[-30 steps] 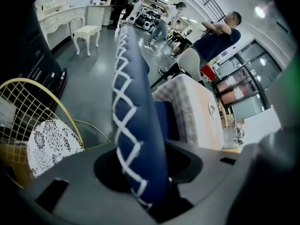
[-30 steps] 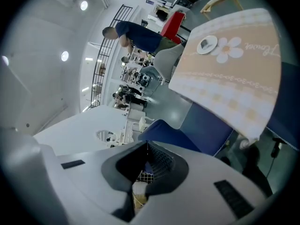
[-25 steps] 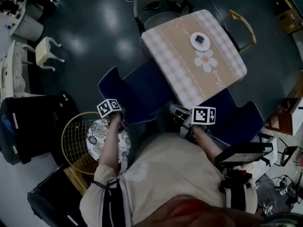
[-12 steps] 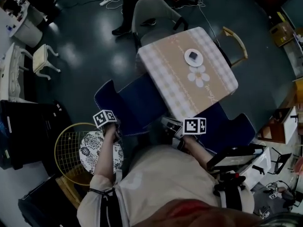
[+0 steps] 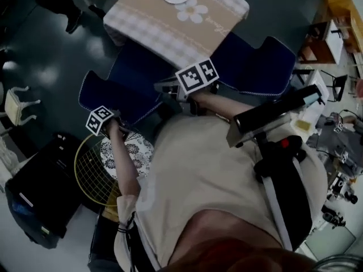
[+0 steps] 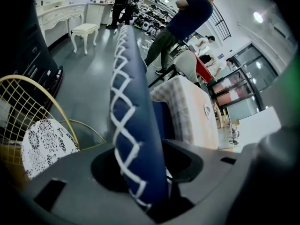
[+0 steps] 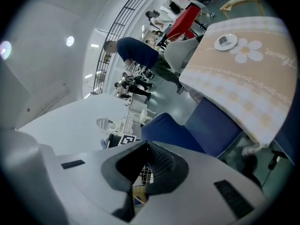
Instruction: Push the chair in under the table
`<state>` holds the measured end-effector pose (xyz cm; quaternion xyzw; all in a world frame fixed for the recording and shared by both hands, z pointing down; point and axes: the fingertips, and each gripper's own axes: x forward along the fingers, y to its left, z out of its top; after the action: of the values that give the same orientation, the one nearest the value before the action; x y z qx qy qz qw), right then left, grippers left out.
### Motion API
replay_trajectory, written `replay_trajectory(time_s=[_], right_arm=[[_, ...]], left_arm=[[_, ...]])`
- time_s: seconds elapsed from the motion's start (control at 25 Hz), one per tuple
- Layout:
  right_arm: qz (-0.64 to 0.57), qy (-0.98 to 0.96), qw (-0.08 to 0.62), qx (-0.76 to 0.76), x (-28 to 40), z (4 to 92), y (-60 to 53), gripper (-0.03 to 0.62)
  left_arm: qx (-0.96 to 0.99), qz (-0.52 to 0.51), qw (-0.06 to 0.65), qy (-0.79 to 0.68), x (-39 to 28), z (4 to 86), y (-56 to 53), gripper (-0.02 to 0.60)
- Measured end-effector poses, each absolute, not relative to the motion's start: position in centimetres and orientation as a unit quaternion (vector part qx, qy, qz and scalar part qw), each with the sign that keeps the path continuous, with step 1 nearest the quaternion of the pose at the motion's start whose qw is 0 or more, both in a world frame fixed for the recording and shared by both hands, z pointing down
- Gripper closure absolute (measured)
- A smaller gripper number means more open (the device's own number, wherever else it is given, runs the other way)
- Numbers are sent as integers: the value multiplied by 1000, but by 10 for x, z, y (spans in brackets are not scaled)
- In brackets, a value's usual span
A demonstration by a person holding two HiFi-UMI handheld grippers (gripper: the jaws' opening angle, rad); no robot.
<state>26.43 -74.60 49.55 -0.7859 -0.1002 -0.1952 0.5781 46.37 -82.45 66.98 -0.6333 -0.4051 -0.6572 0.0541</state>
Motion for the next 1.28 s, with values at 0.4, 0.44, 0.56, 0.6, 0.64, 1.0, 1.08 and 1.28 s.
replay_trajectory(time_s=[0.4, 0.44, 0.56, 0.6, 0.64, 1.0, 1.08, 1.28], right_arm=[[-205, -56, 589, -780, 284, 500, -758, 582], [-205, -55, 590, -779, 284, 502, -758, 582], [-196, -84, 610, -763, 274, 511, -769, 582], [-195, -92, 617, -757, 274, 513, -774, 582], [-198, -93, 621, -753, 278, 515, -778, 582], [-270, -32, 584, -765, 319, 523, -796, 582], [-285, -24, 580, -763, 323, 525, -803, 582], [-303, 6, 557, -774, 335, 522, -819, 582]], left_arm=[[-643, -648, 45, -406, 458, 674, -820, 387], [-641, -645, 45, -413, 455, 676, -817, 382], [-611, -647, 75, -450, 437, 681, -814, 356], [-601, -649, 86, -459, 434, 680, -817, 344], [-593, -652, 89, -464, 432, 678, -821, 332], [-578, -650, 23, -493, 436, 665, -819, 253], [-580, -641, 29, -502, 436, 660, -822, 253], [-586, -622, 35, -518, 432, 654, -834, 255]])
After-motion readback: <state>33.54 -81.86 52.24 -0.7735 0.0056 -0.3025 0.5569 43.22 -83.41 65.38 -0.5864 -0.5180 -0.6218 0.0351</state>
